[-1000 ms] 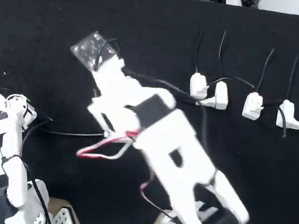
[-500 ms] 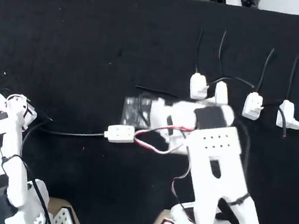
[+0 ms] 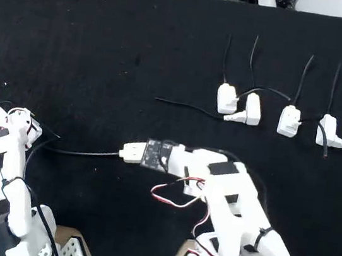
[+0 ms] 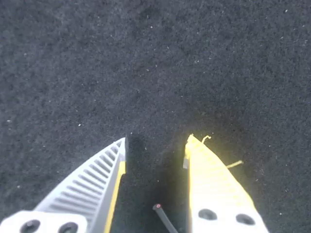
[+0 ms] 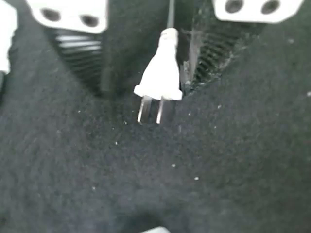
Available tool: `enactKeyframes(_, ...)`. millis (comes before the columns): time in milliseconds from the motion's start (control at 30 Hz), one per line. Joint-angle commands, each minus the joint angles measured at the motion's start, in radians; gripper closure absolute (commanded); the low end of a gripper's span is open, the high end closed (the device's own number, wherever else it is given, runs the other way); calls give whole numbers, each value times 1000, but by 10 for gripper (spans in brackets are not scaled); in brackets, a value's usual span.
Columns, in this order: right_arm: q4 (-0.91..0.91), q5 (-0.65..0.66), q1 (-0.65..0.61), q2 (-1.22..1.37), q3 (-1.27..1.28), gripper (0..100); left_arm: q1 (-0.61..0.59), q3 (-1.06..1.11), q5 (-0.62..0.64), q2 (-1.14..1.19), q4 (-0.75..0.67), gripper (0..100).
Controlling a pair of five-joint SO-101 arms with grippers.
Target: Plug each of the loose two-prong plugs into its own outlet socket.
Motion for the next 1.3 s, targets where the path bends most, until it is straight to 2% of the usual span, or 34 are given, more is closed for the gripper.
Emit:
enactKeyframes(0, -28, -100, 18, -30, -56, 727, -5, -5, 11, -14, -18, 805)
enactKeyframes(100, -20, -207, 18, -30, -91, 727, -5, -5, 11, -14, -18, 805)
enactKeyframes(200, 58, -249, 20, -30, -148, 727, -5, -5, 11, -14, -18, 805)
enactKeyframes(300, 101, -244, 31, -30, -186, 727, -4, -5, 11, -14, -18, 805)
enactKeyframes(533, 91, -101, 87, -25, -128, 727, -4, -5, 11, -14, -20, 805)
enactKeyframes(700, -41, -91, 84, -24, -35, 727, -4, -12, 11, -14, -20, 805)
enactKeyframes(833, -63, -92, 84, -22, -15, 733, -4, -12, 11, -14, -20, 805)
enactKeyframes(900, -66, -94, 84, -22, -13, 781, -4, -12, 11, -14, -20, 805)
enactKeyframes(1067, -69, -97, 94, -30, -21, 994, -4, -12, 11, -14, -20, 805)
enactKeyframes(1167, 5, -130, 126, -59, -70, 988, -4, -12, 11, -14, -20, 805)
enactKeyframes(1267, 212, -247, 97, -122, -159, 988, -4, -12, 11, -14, -20, 805)
